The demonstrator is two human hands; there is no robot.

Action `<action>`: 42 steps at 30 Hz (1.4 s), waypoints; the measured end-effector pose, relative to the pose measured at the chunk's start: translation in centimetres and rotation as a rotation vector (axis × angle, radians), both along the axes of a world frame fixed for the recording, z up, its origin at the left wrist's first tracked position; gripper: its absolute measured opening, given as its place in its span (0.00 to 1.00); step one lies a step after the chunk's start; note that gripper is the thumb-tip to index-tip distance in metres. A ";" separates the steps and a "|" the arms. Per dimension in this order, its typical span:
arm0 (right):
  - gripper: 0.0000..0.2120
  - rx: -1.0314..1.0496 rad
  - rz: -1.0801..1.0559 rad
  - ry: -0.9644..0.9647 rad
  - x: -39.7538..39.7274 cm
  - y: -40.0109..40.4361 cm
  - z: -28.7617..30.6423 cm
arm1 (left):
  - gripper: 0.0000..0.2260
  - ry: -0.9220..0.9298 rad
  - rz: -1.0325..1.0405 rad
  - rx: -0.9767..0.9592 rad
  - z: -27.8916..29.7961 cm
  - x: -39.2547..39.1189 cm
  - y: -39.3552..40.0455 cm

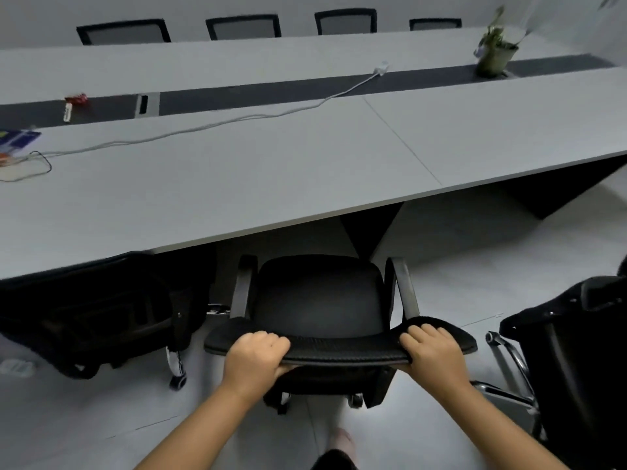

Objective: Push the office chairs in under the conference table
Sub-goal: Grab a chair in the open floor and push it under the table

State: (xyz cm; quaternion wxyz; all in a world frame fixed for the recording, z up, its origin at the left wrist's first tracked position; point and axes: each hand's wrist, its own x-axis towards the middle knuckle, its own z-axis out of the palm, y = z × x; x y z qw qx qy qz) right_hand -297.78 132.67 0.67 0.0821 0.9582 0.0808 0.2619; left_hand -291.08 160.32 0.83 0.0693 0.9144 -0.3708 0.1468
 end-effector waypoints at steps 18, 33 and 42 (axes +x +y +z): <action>0.34 0.072 0.058 0.010 15.1 -12.6 0.3 | 0.22 0.066 0.018 0.066 0.3 13.1 -12.1; 0.33 0.093 0.085 -0.037 16.6 -11.5 -0.9 | 0.21 0.115 0.029 0.058 0.0 16.1 -10.9; 0.27 0.096 0.270 -0.004 15.0 -15.0 -1.6 | 0.18 0.086 0.223 0.042 -1.1 9.2 -13.1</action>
